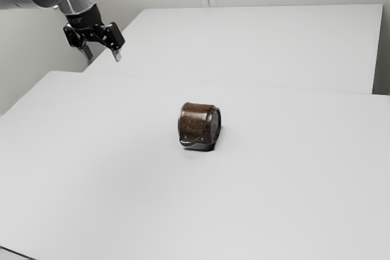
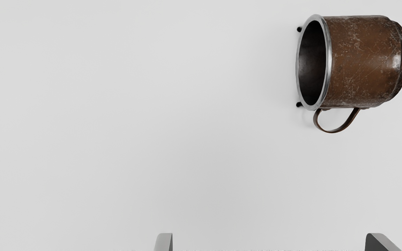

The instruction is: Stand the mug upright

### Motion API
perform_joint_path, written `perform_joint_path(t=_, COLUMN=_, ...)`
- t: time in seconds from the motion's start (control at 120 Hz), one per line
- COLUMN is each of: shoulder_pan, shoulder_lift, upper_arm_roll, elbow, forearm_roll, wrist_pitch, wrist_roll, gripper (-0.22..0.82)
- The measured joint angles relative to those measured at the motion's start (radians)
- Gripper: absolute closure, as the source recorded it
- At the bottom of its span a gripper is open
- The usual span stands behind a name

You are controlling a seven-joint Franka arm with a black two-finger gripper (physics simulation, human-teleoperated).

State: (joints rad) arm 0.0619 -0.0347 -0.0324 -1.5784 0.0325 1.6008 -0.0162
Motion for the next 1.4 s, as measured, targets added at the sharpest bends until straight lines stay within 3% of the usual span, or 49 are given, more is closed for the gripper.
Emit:
perform_joint_path(t=0.417, shoulder_pan=-0.007, shoulder_lift=-0.025, upper_arm_roll=0.003, elbow=-0.091, forearm_roll=-0.001, wrist_pitch=0.008, wrist_roll=-0.003, gripper=0.0)
perform_joint_path(t=0.667, shoulder_pan=-0.009, shoulder_lift=-0.013, upper_arm_roll=0.003, elbow=-0.187, forearm_roll=-0.046, wrist_pitch=0.098, wrist_roll=-0.005, gripper=0.0)
perform_joint_path(t=0.85, shoulder_pan=-0.016, shoulder_lift=0.06, upper_arm_roll=0.004, elbow=-0.211, forearm_roll=-0.135, wrist_pitch=0.2, wrist_roll=0.017, gripper=0.0)
perform_joint_path(t=0.967, shoulder_pan=0.004, shoulder_lift=0.105, upper_arm_roll=0.004, elbow=-0.231, forearm_roll=-0.239, wrist_pitch=0.274, wrist_roll=0.081, gripper=0.0)
perform_joint_path(t=1.108, shoulder_pan=0.096, shoulder_lift=0.165, upper_arm_roll=0.004, elbow=-0.251, forearm_roll=-0.395, wrist_pitch=0.344, wrist_roll=0.205, gripper=0.0)
perform_joint_path(t=1.4, shoulder_pan=0.146, shoulder_lift=0.294, upper_arm_roll=-0.003, elbow=-0.239, forearm_roll=-0.677, wrist_pitch=0.392, wrist_roll=0.493, gripper=0.0)
